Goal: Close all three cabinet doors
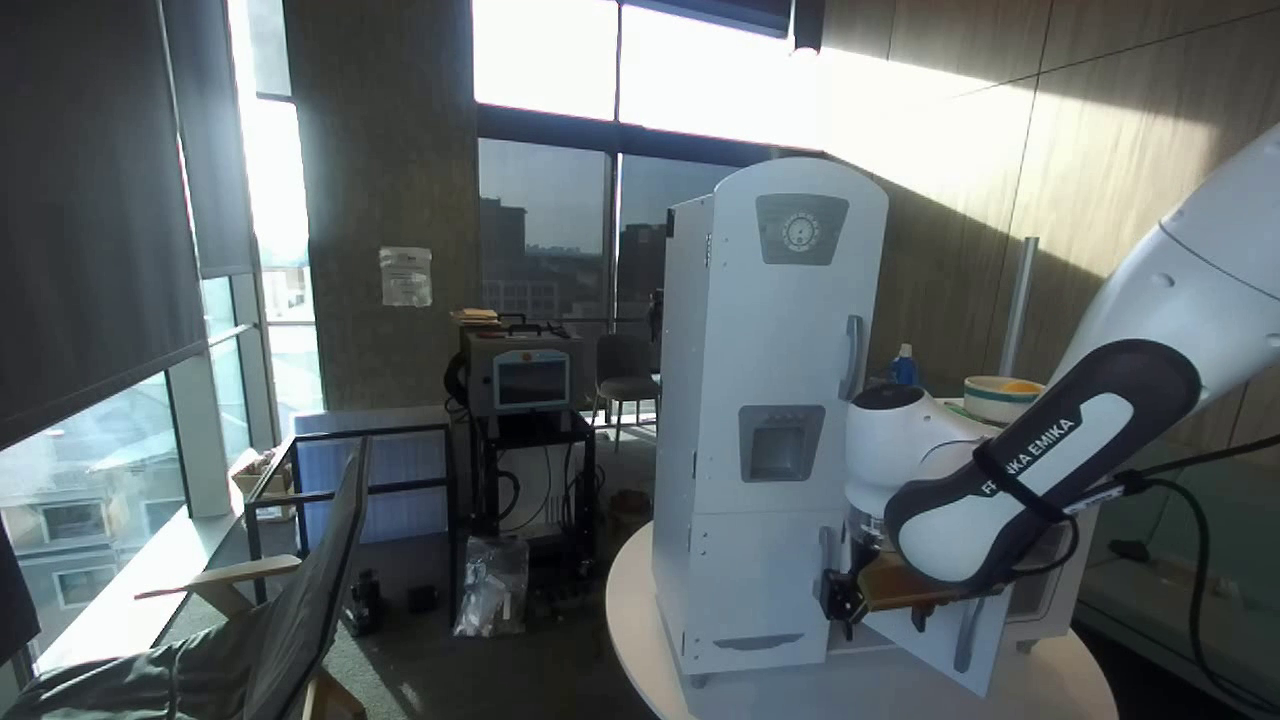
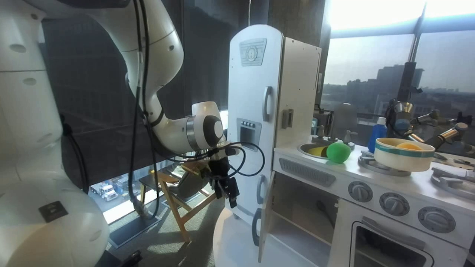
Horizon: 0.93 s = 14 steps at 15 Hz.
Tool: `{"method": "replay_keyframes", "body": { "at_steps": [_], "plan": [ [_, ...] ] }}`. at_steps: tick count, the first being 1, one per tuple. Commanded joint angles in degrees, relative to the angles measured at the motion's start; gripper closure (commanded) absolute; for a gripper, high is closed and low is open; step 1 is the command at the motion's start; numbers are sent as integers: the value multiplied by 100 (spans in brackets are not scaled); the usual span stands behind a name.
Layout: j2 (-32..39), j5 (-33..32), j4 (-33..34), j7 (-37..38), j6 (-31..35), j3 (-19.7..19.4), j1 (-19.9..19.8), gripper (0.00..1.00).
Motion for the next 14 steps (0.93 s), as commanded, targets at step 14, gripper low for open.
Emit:
{"method": "replay_keyframes", "body": {
  "at_steps": [14],
  "plan": [
    [-907, -1501, -267, 62, -47, -480, -1266, 0]
  ]
}}
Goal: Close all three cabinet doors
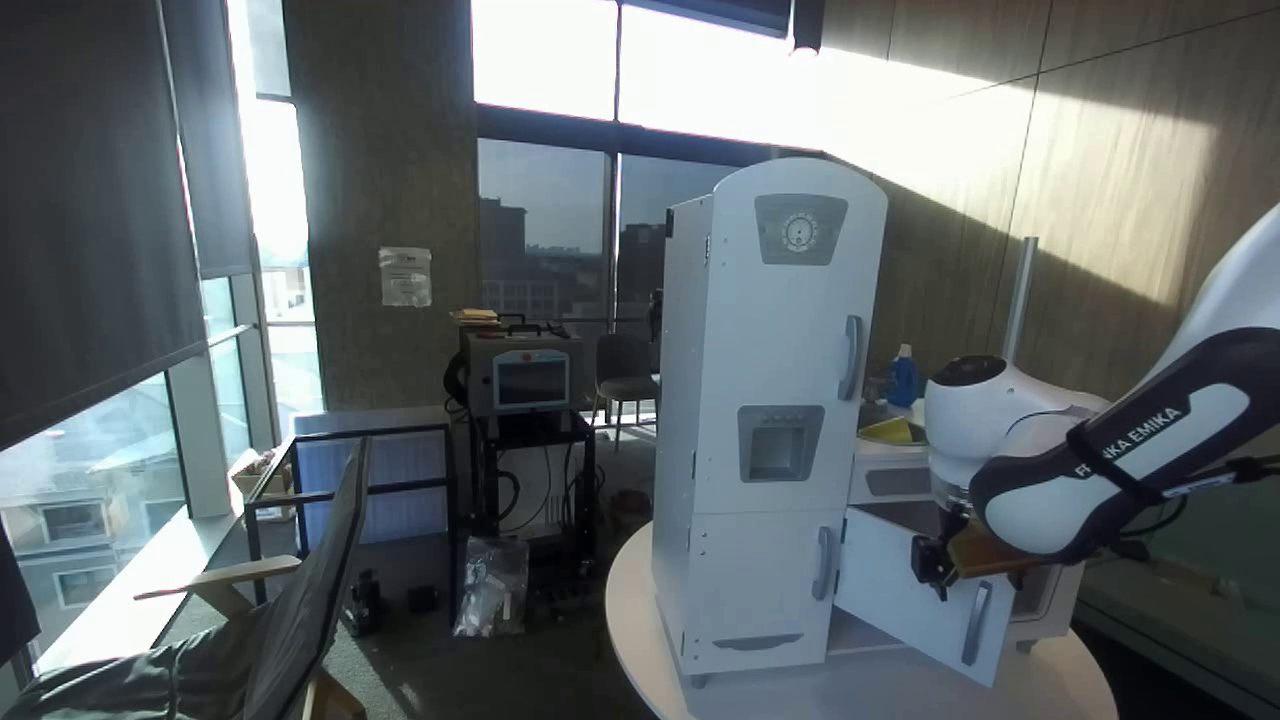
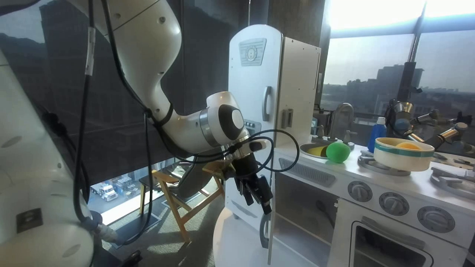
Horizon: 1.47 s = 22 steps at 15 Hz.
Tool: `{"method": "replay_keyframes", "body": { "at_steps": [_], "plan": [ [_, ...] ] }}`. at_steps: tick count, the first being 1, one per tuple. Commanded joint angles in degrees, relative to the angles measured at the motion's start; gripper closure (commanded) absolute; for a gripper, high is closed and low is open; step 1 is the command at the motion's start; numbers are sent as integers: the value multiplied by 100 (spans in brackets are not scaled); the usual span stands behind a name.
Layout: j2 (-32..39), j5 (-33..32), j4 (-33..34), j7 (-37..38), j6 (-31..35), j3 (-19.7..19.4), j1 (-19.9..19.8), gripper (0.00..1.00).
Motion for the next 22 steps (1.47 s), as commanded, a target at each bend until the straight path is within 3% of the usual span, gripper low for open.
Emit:
{"method": "replay_keyframes", "body": {
  "at_steps": [1, 7, 12, 16, 22],
  "plan": [
    [-47, -326, -59, 93, 496, -175, -188, 0],
    [347, -443, 2, 106, 2009, -477, -517, 0],
    [776, -1103, 177, 675, 2817, -598, -945, 0],
    [1031, -1938, 494, 1377, 3157, -559, -1300, 0],
    [1714, -2386, 1137, 1997, 3261, -577, -1323, 0]
  ]
}}
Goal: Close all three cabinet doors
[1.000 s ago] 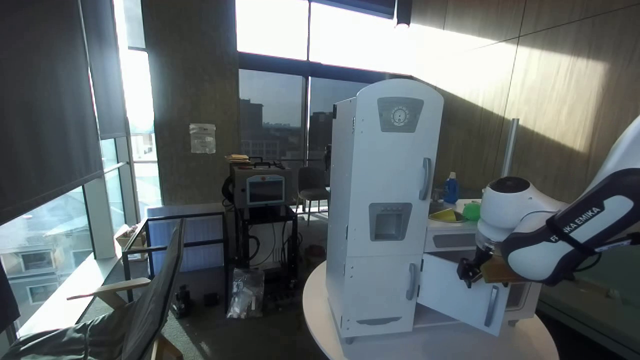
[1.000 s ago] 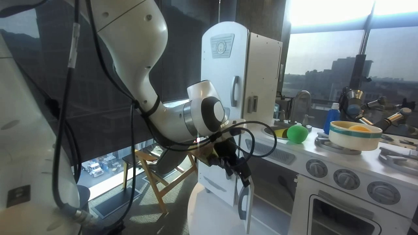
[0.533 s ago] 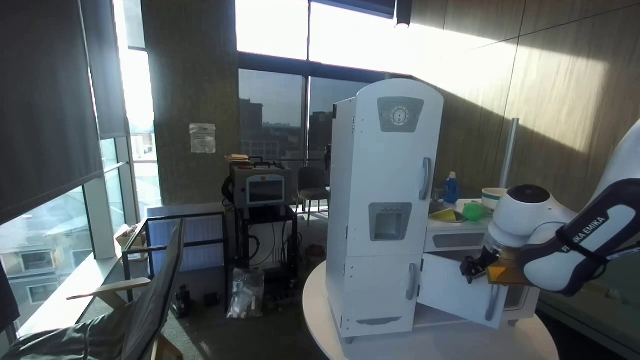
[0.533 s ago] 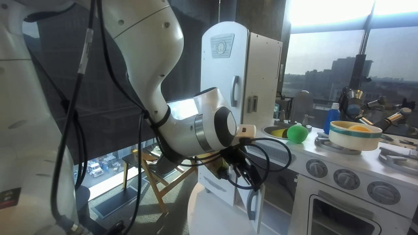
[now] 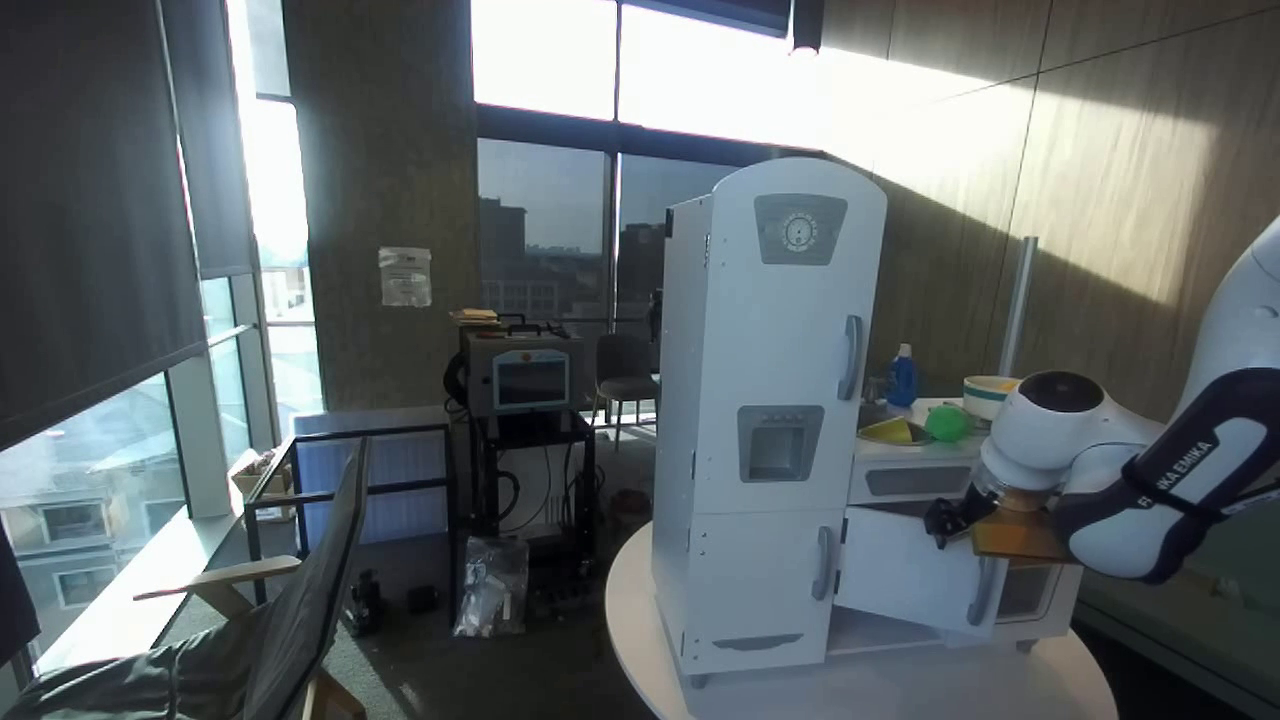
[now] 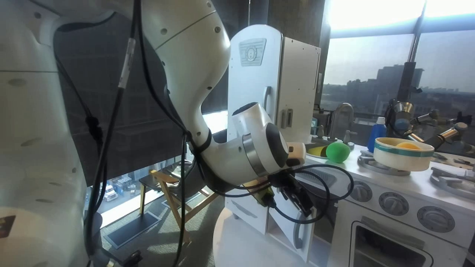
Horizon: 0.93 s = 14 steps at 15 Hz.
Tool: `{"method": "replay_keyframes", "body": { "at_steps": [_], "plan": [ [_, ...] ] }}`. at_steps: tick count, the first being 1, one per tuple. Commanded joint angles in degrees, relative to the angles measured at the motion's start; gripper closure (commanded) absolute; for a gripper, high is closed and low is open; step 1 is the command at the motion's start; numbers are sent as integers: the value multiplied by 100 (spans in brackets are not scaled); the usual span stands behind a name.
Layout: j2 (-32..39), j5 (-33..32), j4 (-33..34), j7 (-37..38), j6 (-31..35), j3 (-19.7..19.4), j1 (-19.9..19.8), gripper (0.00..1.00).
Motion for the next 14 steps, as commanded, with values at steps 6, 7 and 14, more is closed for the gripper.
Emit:
{"method": "replay_keyframes", "body": {
  "at_steps": [6, 7, 14],
  "plan": [
    [1298, -593, 1178, 601, 355, -170, -36, 0],
    [1371, -724, 1306, 632, 375, -219, -11, 0],
    [1517, -1437, 1585, 903, 578, -392, 23, 0]
  ]
}}
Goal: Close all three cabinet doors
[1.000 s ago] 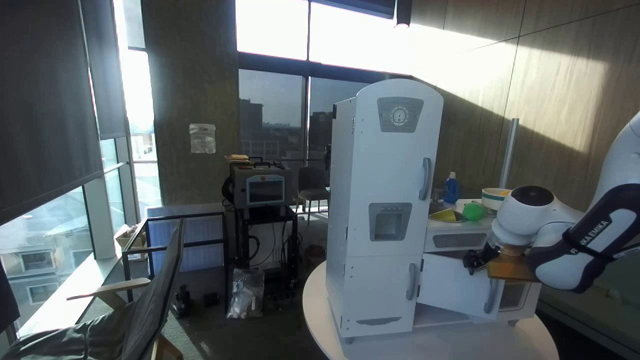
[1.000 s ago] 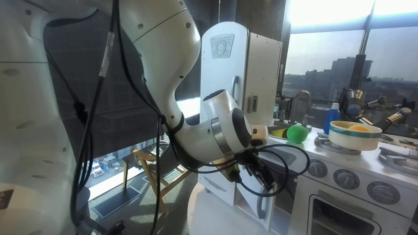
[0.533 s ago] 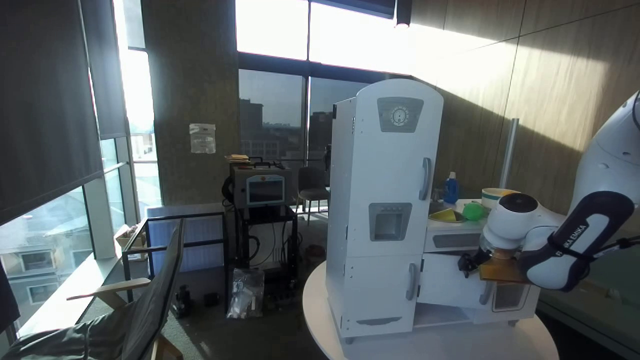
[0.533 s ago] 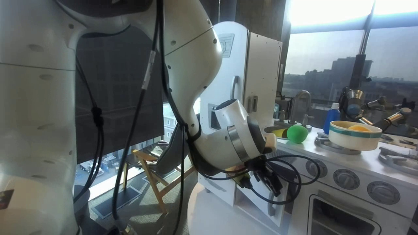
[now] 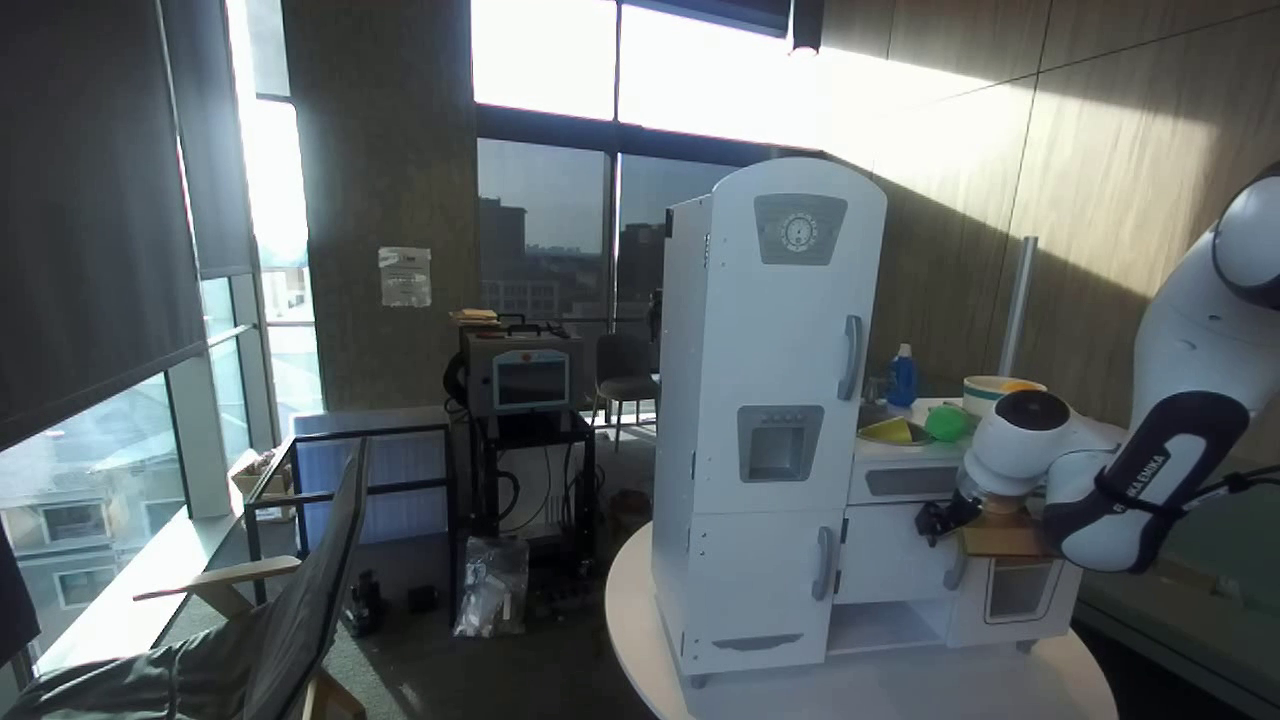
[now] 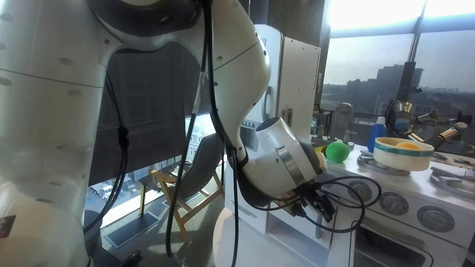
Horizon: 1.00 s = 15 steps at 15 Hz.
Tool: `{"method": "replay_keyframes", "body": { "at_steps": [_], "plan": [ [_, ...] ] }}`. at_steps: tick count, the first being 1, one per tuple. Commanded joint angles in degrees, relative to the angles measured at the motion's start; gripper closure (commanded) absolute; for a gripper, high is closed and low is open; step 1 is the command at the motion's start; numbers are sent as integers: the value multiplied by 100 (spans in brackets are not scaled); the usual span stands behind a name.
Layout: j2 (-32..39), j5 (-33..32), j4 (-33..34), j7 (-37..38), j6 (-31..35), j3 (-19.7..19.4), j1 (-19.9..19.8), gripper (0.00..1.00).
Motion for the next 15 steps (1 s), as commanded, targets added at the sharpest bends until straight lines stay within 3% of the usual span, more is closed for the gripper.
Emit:
{"method": "replay_keyframes", "body": {
  "at_steps": [1, 9, 12, 15],
  "plan": [
    [90, -448, 199, 344, 288, -148, 16, 0],
    [279, -1224, 690, 1140, 614, -114, 77, 0],
    [88, -1116, 161, 827, 790, -79, -15, 0],
    [-350, -1122, -552, 690, 554, -78, 15, 0]
  ]
}}
